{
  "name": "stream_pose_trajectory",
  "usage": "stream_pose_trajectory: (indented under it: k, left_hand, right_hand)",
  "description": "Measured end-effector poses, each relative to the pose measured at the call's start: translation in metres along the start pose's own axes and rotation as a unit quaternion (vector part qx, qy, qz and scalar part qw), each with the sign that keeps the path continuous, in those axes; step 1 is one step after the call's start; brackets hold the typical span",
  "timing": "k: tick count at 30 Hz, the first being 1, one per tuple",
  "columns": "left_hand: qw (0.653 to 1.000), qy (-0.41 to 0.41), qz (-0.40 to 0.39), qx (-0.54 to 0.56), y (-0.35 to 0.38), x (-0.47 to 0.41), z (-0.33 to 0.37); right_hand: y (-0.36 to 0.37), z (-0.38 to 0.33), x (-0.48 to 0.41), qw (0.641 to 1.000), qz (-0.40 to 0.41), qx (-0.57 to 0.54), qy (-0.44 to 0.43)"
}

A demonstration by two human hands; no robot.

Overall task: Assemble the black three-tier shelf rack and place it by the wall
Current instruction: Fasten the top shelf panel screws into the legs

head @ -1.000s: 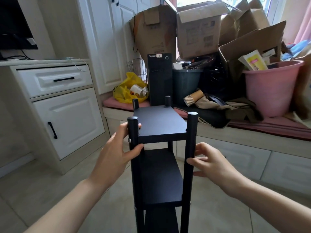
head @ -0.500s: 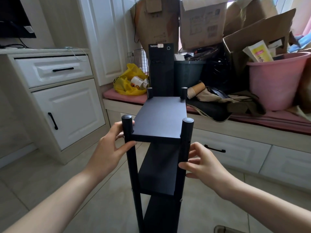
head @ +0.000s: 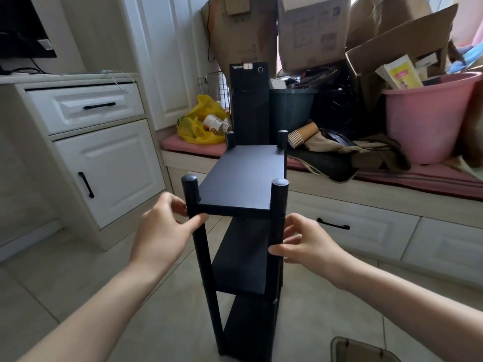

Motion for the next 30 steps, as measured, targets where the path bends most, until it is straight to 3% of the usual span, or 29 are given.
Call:
stream_pose_trajectory:
  k: [2, 4, 7, 9, 14, 20, 26, 30]
  left_hand:
    - [0.997, -0.075, -0.029, 0.011, -0.005, 0.001, 0.001]
    - [0.984, -0.134, -0.111, 0.026, -0.008, 0.002, 0.0]
    - [0.919, -0.203, -0.315, 0.118, 0.001, 0.016, 0.009]
    - [0.885, -0.189, -0.386, 0.181, 0.016, 0.024, 0.015]
    - [0.823, -0.152, -0.419, 0.352, 0.057, 0.034, 0.034]
    - [0.751, -0.129, -0.421, 0.492, 0.075, 0.03, 0.044]
    - [0.737, -0.115, -0.397, 0.534, 0.083, 0.027, 0.046]
    - [0.747, -0.114, -0.389, 0.526, 0.083, 0.026, 0.049]
  right_hand:
    - [0.0, 0.0, -0.001, 1.0, -0.004, 0.019, -0.011]
    - [-0.001, 0.0, -0.001, 1.0, -0.005, 0.022, -0.014]
    - [-0.007, -0.004, 0.001, 0.999, -0.012, 0.041, -0.021]
    - [-0.015, -0.01, 0.002, 0.997, 0.009, 0.068, -0.044]
    - [-0.036, -0.035, 0.007, 0.98, 0.093, 0.095, -0.15]
    - [-0.045, -0.058, 0.006, 0.969, 0.043, 0.107, -0.217]
    - [-0.042, -0.058, 0.0, 0.969, 0.002, 0.137, -0.206]
    - [-0.046, -0.058, 0.0, 0.956, 0.007, 0.181, -0.23]
Point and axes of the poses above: each hand's wrist, its own x-axis away from the middle knuckle, its own y-axis out of the palm, z = x × y, the point moved 1 cm from there along -x, towards the middle knuckle, and after that the axes turned 5 degrees about -y, right-handed, at the moved point
